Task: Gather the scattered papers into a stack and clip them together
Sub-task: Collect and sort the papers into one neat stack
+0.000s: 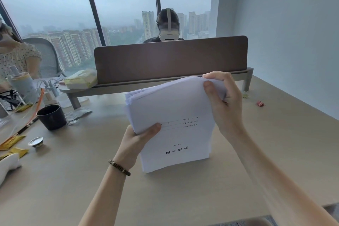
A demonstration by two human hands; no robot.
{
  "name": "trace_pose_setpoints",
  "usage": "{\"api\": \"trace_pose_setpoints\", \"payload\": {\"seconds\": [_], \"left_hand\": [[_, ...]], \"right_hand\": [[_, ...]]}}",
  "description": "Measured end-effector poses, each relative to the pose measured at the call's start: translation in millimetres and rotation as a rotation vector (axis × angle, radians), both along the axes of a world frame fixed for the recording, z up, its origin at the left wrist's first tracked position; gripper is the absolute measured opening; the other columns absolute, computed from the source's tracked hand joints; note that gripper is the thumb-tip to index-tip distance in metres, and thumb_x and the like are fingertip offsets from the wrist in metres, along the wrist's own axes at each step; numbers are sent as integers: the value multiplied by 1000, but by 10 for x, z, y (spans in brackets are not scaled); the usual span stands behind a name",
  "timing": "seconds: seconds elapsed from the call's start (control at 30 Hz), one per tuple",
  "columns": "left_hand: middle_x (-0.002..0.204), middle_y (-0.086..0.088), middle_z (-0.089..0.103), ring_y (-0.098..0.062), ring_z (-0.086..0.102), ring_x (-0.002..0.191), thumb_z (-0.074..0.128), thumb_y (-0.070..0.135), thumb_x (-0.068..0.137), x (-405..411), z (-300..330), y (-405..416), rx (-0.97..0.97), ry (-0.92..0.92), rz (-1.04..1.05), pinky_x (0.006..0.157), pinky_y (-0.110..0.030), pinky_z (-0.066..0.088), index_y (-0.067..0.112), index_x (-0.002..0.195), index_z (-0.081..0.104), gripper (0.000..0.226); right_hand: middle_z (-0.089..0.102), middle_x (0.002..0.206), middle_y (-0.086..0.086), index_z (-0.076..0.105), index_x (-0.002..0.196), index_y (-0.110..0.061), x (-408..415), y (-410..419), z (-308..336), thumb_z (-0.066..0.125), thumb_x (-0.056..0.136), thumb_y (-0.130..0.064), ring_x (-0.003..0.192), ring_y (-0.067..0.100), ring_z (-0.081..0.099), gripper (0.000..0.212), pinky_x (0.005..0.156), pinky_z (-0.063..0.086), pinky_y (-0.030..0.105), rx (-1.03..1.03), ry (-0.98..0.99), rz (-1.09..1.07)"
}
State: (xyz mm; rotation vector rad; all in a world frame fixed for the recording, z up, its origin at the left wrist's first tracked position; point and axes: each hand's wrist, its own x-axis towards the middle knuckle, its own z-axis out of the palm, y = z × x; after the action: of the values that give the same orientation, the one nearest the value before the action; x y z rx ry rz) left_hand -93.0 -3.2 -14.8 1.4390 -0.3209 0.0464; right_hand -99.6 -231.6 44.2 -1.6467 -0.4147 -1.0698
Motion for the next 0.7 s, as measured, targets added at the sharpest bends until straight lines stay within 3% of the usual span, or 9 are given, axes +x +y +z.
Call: {"api": "trace_pose_setpoints", "payload": {"seconds": [0.07,0.2,0.3,0.37,0.43,0.53,0.6,0.7], "left_hand": [[102,1,77,-18,72,94,80,33,65,6,-11,4,7,-6,-4,87,-41,57,27,94,79,29],[101,1,77,-18,71,94,79,25,72,34,-25,15,17,-15,22,88,-41,57,29,92,79,20],[101,0,77,-17,71,94,80,32,70,46,-29,11,21,-19,39,87,-41,57,29,92,79,23],[100,0,77,-16,71,92,79,37,67,54,-35,2,17,-21,56,84,-39,58,28,92,79,26],[98,2,77,-14,72,89,79,33,72,67,-47,-22,3,-24,76,79,-34,59,28,90,80,19],[95,4,77,-11,71,87,74,22,82,73,-54,-85,-23,-18,99,76,-31,59,28,89,80,11],[92,5,77,-10,71,85,73,18,87,70,-44,-127,-27,-5,116,77,-33,58,31,85,80,14],[91,4,76,-12,71,85,68,17,90,93,-40,-144,-44,4,145,79,-37,58,30,83,80,19]], "right_hand": [[67,111,2,61,112,-24,3,-8,-12,60,100,-10,105,8,61,18,92,44,23,33,29,40],[60,114,6,40,136,-27,45,-48,-97,67,93,-24,95,9,61,51,82,51,22,205,178,231],[71,112,3,56,126,-19,92,-72,-335,74,85,-29,94,15,70,45,77,57,29,302,411,362],[79,98,-5,72,105,-19,106,-52,-572,81,82,-27,87,11,74,26,74,57,29,303,583,378],[80,86,-10,76,90,-21,119,-30,-804,80,82,-22,77,6,75,9,68,55,24,323,705,377],[80,88,-10,76,97,-21,138,-8,-990,80,82,-19,77,6,75,16,62,55,17,370,784,368],[81,94,-6,74,106,-18,157,10,-1019,81,81,-17,81,8,76,25,64,57,20,382,774,383],[80,92,-6,75,101,-20,171,28,-983,85,73,-26,81,9,76,30,64,57,22,376,744,376]]}}
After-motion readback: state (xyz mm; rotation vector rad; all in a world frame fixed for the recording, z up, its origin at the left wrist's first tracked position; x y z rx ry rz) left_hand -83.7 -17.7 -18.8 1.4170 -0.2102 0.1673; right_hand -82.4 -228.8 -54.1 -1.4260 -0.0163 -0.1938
